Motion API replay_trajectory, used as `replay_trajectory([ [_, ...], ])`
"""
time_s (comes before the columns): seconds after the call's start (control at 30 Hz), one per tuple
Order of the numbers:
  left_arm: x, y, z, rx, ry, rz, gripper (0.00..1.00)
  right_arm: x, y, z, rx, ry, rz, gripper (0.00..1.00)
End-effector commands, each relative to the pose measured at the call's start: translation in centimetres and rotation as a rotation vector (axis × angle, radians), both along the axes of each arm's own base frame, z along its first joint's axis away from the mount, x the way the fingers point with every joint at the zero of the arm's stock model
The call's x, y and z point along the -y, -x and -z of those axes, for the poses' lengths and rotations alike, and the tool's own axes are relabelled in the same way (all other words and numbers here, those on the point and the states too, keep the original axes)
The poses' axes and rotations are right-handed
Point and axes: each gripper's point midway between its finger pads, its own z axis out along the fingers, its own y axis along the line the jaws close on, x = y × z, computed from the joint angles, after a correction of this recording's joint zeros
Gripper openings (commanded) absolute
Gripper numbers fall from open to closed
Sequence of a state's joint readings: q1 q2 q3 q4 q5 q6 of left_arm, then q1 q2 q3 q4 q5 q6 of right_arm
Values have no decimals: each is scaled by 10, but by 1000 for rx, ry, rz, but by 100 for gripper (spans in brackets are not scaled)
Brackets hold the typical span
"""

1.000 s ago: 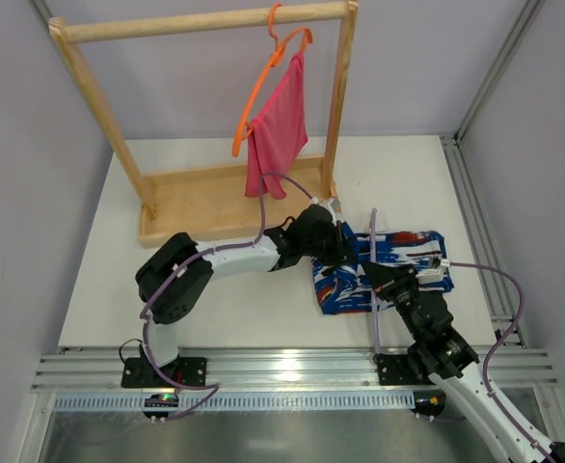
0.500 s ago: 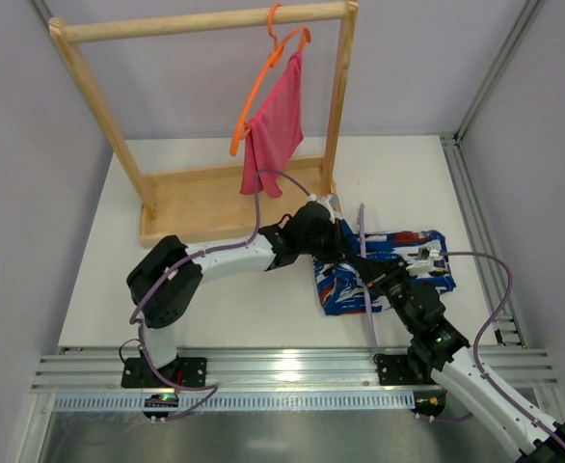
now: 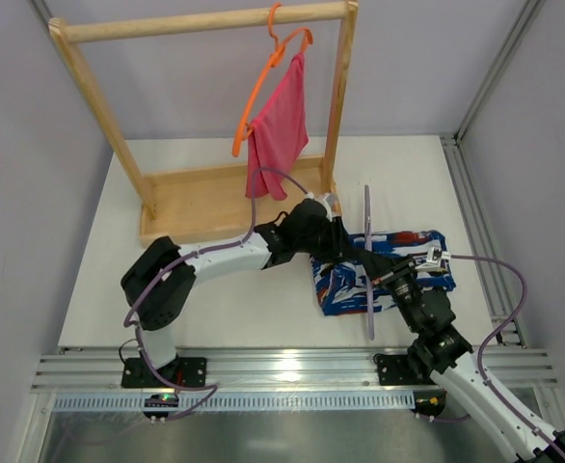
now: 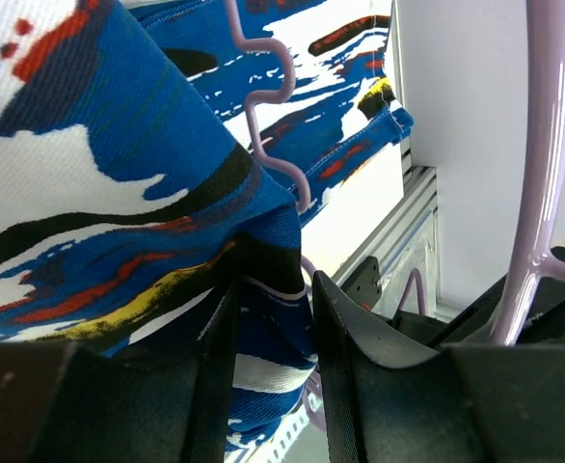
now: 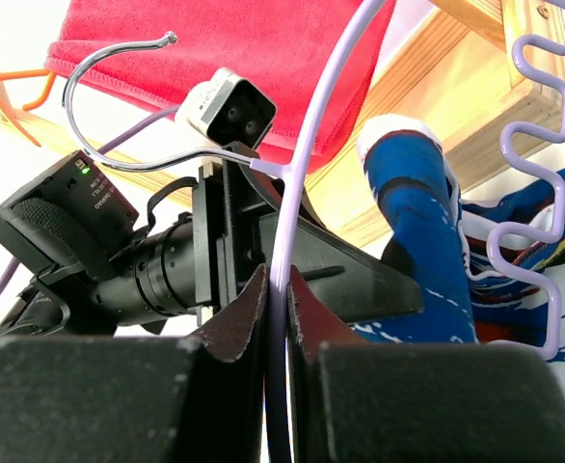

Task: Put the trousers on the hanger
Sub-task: Place trousers on hanger

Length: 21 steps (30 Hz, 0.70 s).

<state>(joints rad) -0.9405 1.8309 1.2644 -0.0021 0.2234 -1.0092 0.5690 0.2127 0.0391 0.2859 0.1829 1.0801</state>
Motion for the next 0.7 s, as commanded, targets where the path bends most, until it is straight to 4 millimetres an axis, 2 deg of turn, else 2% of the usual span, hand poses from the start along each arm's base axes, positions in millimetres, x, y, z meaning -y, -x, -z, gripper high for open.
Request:
replay_trajectory([
  [0.0, -12, -2, -37, 36, 60, 15, 37, 6, 0, 89, -118, 85, 26, 4],
  [0.03, -18, -2, -32, 30, 49, 5, 38, 5, -1, 83, -100, 73, 25, 4],
  [0.07, -22, -3, -38, 37, 60, -2, 41, 5, -1, 81, -92, 68, 21, 4],
  [0.17, -30, -4, -35, 30, 57, -5, 45, 2, 0, 77, -83, 49, 9, 4],
  [0.37, -33, -3, -37, 35, 84, 2, 46, -4, 1, 76, -90, 31, -23, 4],
  [0.57, -46, -5, -35, 36, 76, -13, 46, -9, 1, 68, -70, 22, -45, 4],
  [0.67, -52, -5, -29, 36, 55, -25, 46, -8, 1, 71, -79, 16, -40, 4],
])
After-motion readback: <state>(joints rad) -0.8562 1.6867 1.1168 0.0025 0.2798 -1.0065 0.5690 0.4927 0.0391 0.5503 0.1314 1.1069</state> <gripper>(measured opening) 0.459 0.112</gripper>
